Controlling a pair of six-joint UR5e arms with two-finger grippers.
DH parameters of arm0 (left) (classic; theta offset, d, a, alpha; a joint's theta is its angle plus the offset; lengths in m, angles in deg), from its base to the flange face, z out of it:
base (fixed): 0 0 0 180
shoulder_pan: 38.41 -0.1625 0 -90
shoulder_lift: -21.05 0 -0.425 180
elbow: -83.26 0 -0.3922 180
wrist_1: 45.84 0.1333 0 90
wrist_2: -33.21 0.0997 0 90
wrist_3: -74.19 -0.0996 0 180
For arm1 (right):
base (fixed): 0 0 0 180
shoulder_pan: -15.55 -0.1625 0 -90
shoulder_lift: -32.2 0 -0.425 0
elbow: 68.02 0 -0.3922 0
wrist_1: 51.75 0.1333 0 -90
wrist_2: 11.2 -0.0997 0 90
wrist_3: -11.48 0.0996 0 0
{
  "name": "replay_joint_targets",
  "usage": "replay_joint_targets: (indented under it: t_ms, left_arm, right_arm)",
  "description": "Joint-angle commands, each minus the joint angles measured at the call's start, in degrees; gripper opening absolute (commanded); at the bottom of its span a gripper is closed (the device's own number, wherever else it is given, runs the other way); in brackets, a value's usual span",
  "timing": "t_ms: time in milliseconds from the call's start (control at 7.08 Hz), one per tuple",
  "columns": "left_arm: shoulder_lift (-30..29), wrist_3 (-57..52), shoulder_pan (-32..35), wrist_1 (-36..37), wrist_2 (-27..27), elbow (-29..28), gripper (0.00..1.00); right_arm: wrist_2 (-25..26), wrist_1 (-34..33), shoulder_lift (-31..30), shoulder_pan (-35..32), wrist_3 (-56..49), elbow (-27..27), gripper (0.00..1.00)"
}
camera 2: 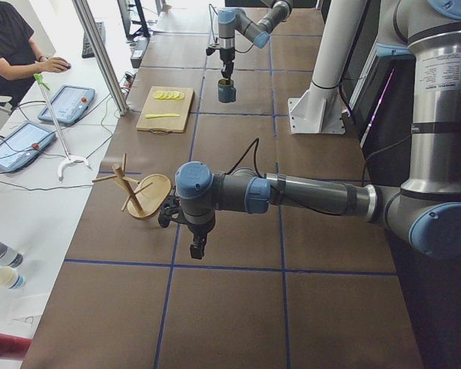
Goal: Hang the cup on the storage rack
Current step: 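Carry the teal mug with the right gripper to the table center and set it down, then open the right gripper and withdraw it while the left arm reaches in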
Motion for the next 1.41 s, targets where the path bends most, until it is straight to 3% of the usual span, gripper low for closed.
replay_joint_targets:
  t_ms: [0, 282, 424, 565, 847, 1129, 1271]
  left_arm:
    - [0.0, -0.04, -0.69, -0.06, -0.01, 0.25, 1.0]
    - [-0.08, -0.04, -0.69, -0.06, 0.08, 0.95, 1.0]
    - [-0.08, -0.13, -1.9, -0.24, -0.01, 2.26, 1.0]
    - [-0.17, 0.22, -6.53, -3.55, -0.01, 5.14, 1.0]
    - [-0.52, 8.68, -13.66, -10.83, 0.16, 9.37, 1.0]
    - [-1.4, 22.82, -25.24, -30.29, 0.69, 9.22, 1.0]
    - [-6.27, 31.25, -31.47, -36.48, 0.78, 8.52, 1.0]
  right_arm:
    - [4.19, 0.31, 3.65, 2.49, 1.26, -4.35, 0.01]
    - [4.39, 0.22, 5.86, 2.58, 2.92, -7.43, 0.05]
    - [4.39, 0.14, 5.95, 2.58, 3.63, -7.62, 0.61]
    - [4.82, -0.04, 6.22, 2.58, 3.63, -7.45, 0.99]
    - [3.61, -0.22, 5.18, -1.34, 3.2, -2.38, 1.0]
    - [-2.62, 0.05, -4.98, -8.63, -0.64, 8.59, 1.0]
    - [-5.34, -0.04, -9.82, -12.24, -6.59, 10.55, 1.0]
